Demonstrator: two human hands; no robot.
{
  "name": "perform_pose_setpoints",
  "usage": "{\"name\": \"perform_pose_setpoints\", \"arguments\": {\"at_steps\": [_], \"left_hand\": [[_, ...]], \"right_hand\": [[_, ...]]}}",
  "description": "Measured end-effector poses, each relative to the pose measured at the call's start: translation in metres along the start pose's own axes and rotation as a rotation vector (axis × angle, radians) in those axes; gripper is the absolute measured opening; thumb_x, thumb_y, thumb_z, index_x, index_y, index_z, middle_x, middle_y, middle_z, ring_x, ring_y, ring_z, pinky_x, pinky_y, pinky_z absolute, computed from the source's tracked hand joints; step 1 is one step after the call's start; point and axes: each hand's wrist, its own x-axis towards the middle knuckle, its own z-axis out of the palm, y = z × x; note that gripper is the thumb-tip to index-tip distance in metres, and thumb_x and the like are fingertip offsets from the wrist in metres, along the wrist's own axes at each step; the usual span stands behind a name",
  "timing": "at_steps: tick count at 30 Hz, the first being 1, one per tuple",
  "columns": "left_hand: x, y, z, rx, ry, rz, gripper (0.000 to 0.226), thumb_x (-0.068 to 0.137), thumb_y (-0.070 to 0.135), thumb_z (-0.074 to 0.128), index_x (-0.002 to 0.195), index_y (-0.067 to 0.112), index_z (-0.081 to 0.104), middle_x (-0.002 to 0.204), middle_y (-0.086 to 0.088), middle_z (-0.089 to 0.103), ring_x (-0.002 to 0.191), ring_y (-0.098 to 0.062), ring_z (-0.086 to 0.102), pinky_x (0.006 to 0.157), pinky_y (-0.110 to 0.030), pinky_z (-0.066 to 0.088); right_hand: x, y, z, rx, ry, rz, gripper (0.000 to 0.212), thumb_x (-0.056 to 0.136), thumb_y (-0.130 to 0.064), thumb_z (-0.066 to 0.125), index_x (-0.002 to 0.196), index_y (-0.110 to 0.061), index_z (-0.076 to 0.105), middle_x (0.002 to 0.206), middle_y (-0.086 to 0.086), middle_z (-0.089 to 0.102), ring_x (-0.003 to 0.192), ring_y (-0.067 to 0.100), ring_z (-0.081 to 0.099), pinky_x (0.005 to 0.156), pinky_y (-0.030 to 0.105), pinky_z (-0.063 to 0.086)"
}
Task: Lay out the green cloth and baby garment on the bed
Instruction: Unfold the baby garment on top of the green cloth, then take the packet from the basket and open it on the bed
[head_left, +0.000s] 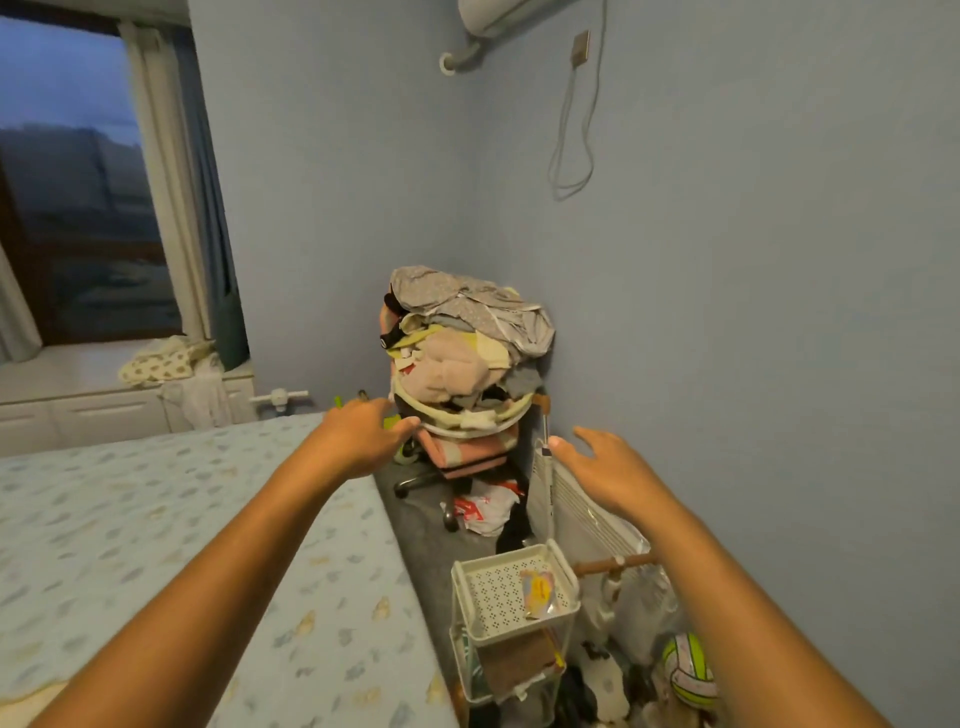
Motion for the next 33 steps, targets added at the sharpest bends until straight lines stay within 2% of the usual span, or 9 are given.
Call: {"name": "perform_pose_setpoints", "arguments": {"at_steps": [3, 8, 12, 15, 18, 22, 25, 29, 33], "left_hand": [[0.039, 0.018, 0.04, -0.015, -0.031, -0.048, 0.067, 0.091, 0.064, 0.04, 0.142, 0.022, 0.045, 0.15, -0.012, 0.042, 0.133, -0.036, 0.042, 0.107, -0.05, 0.039], [0.096, 0.048, 0.088, -0.025, -0.074, -0.122, 0.066, 0.09, 0.063, 0.042, 0.139, 0.018, 0.049, 0.144, -0.011, 0.05, 0.127, -0.035, 0.048, 0.101, -0.046, 0.043], [0.138, 0.063, 0.128, -0.012, -0.112, -0.183, 0.069, 0.09, 0.064, 0.042, 0.143, 0.018, 0.044, 0.148, -0.011, 0.045, 0.131, -0.034, 0.045, 0.104, -0.046, 0.042], [0.168, 0.071, 0.165, -0.01, -0.118, -0.224, 0.063, 0.092, 0.061, 0.042, 0.135, 0.015, 0.05, 0.141, -0.013, 0.052, 0.125, -0.033, 0.051, 0.098, -0.043, 0.044], [0.198, 0.075, 0.211, -0.032, -0.142, -0.285, 0.059, 0.094, 0.057, 0.042, 0.13, 0.013, 0.054, 0.135, -0.014, 0.056, 0.121, -0.033, 0.052, 0.095, -0.042, 0.044], [0.242, 0.077, 0.298, -0.096, -0.208, -0.353, 0.057, 0.094, 0.055, 0.044, 0.131, 0.013, 0.053, 0.135, -0.013, 0.057, 0.121, -0.032, 0.053, 0.096, -0.042, 0.046], [0.269, 0.075, 0.377, -0.143, -0.298, -0.407, 0.056, 0.095, 0.052, 0.045, 0.131, 0.01, 0.053, 0.134, -0.015, 0.058, 0.119, -0.033, 0.055, 0.096, -0.042, 0.047], [0.28, 0.062, 0.486, -0.224, -0.407, -0.463, 0.058, 0.094, 0.05, 0.047, 0.139, 0.014, 0.046, 0.138, -0.016, 0.054, 0.125, -0.033, 0.052, 0.101, -0.042, 0.044], [0.267, 0.053, 0.58, -0.36, -0.487, -0.5, 0.055, 0.094, 0.044, 0.053, 0.142, 0.018, 0.043, 0.138, -0.013, 0.055, 0.124, -0.029, 0.054, 0.103, -0.039, 0.044]], "right_hand": [[0.046, 0.031, 0.007, 0.002, 0.004, -0.007, 0.067, 0.091, -0.061, 0.043, 0.145, -0.022, 0.044, 0.152, 0.006, 0.041, 0.136, 0.026, 0.042, 0.106, 0.04, 0.036], [0.116, 0.072, 0.014, 0.031, -0.052, -0.021, 0.061, 0.093, -0.059, 0.043, 0.141, -0.021, 0.048, 0.147, 0.007, 0.048, 0.131, 0.026, 0.047, 0.092, 0.032, 0.037], [0.176, 0.101, 0.029, 0.053, -0.123, -0.005, 0.07, 0.092, -0.061, 0.041, 0.148, -0.02, 0.038, 0.155, 0.006, 0.038, 0.139, 0.027, 0.039, 0.108, 0.042, 0.036], [0.22, 0.131, 0.054, 0.089, -0.169, 0.015, 0.068, 0.092, -0.061, 0.041, 0.147, -0.021, 0.042, 0.152, 0.006, 0.041, 0.136, 0.027, 0.042, 0.108, 0.043, 0.037], [0.267, 0.171, 0.091, 0.095, -0.257, 0.037, 0.067, 0.092, -0.06, 0.042, 0.147, -0.021, 0.042, 0.152, 0.005, 0.043, 0.135, 0.026, 0.043, 0.105, 0.04, 0.038], [0.322, 0.229, 0.153, 0.095, -0.377, 0.09, 0.065, 0.09, -0.062, 0.04, 0.14, -0.021, 0.048, 0.143, 0.007, 0.051, 0.126, 0.028, 0.05, 0.089, 0.037, 0.041], [0.346, 0.276, 0.21, 0.058, -0.496, 0.144, 0.068, 0.089, -0.063, 0.039, 0.142, -0.021, 0.046, 0.145, 0.008, 0.049, 0.13, 0.029, 0.048, 0.105, 0.046, 0.041], [0.354, 0.333, 0.291, 0.059, -0.673, 0.219, 0.053, 0.097, -0.045, 0.045, 0.142, -0.018, 0.048, 0.143, 0.011, 0.051, 0.126, 0.029, 0.051, 0.102, 0.041, 0.044], [0.338, 0.373, 0.36, 0.079, -0.799, 0.261, 0.044, 0.096, -0.024, 0.049, 0.141, -0.022, 0.046, 0.133, 0.01, 0.059, 0.114, 0.027, 0.059, 0.09, 0.032, 0.049]]}}
